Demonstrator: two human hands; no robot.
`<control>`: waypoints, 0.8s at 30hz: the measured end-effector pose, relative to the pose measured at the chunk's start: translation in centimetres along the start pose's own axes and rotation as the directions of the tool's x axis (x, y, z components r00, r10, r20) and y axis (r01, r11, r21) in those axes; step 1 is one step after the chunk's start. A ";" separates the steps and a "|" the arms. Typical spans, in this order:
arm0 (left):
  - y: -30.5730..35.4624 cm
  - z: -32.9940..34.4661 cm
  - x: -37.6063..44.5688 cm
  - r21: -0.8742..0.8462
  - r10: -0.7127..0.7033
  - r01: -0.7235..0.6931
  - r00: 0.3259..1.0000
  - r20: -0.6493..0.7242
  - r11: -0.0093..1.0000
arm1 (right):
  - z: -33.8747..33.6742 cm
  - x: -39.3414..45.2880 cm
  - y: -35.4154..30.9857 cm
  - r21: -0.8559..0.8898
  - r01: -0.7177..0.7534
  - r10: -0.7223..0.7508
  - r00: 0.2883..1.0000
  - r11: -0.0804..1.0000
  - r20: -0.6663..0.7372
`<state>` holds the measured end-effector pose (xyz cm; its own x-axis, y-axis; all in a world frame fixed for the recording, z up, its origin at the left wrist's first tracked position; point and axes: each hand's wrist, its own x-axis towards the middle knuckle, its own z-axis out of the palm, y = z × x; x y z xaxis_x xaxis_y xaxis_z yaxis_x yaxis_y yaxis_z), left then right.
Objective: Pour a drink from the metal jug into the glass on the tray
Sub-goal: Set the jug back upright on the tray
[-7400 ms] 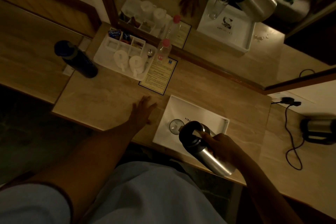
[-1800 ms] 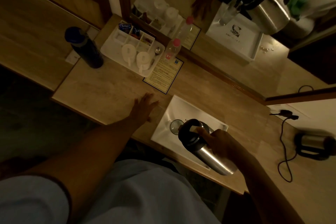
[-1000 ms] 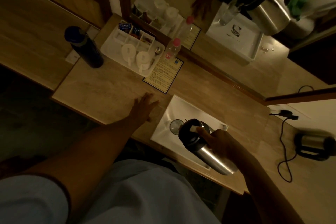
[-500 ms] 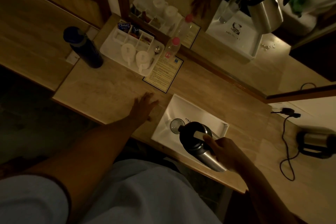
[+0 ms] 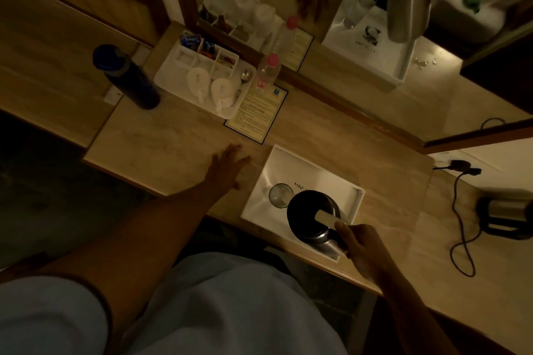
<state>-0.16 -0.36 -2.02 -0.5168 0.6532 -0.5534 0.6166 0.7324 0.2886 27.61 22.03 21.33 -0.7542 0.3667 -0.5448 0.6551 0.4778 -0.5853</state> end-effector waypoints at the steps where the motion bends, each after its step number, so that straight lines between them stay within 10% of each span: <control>1: 0.0 0.0 0.0 0.005 -0.003 0.003 1.000 0.000 1.000 | 0.1 0.0 0.2 0.013 0.011 -0.011 1.000 1.000 -0.012; 14: 0.3 -0.8 -0.6 -0.015 0.004 -0.003 1.000 0.008 1.000 | 2.2 -1.0 6.1 0.329 0.118 -0.062 0.982 0.937 -0.178; 19: 0.4 -0.9 -0.6 -0.008 0.000 0.000 1.000 0.013 1.000 | 3.7 -2.1 8.8 0.552 -0.180 0.353 0.908 0.814 -0.224; 24: 0.3 -0.4 -0.3 0.036 0.004 -0.004 1.000 0.004 0.999 | 4.1 -1.7 8.4 0.790 -0.077 0.406 0.885 0.608 -0.226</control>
<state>-0.09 -0.30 -1.43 -0.5118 0.6553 -0.5556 0.6397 0.7223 0.2627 34.58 22.15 14.88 -0.4121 0.6992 -0.5842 0.4923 -0.3686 -0.7885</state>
